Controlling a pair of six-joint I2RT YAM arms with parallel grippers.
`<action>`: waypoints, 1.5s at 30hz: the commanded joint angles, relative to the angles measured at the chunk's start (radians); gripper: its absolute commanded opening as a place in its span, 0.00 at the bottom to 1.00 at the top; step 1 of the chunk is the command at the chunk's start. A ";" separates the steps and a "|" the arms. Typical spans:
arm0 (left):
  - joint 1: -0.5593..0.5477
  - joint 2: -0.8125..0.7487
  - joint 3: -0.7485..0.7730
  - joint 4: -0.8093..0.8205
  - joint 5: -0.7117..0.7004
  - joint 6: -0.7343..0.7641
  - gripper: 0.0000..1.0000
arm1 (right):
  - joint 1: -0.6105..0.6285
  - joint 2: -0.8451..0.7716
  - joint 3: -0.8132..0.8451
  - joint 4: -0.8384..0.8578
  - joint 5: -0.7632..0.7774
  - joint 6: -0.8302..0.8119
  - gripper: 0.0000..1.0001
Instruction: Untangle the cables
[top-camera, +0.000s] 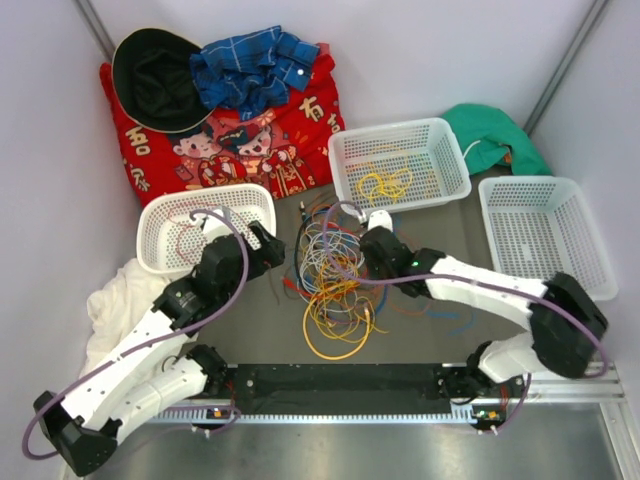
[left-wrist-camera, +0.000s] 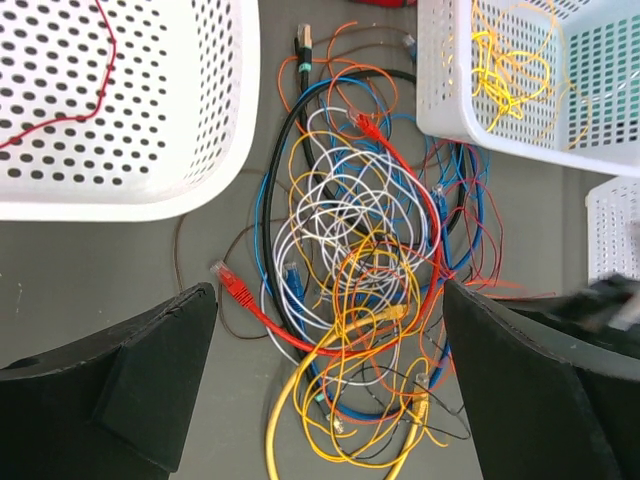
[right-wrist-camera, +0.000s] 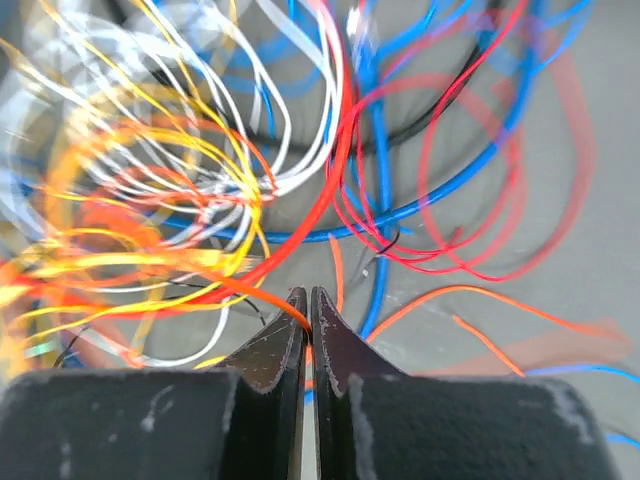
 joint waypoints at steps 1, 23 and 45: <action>-0.003 -0.014 0.000 0.021 -0.022 0.012 0.99 | 0.019 -0.250 0.091 -0.067 0.037 0.005 0.00; -0.022 0.083 -0.262 1.241 0.585 0.157 0.99 | 0.060 -0.418 0.755 -0.484 -0.044 -0.012 0.00; -0.307 0.514 -0.055 1.341 0.662 0.551 0.84 | 0.062 -0.360 0.889 -0.537 -0.173 0.085 0.00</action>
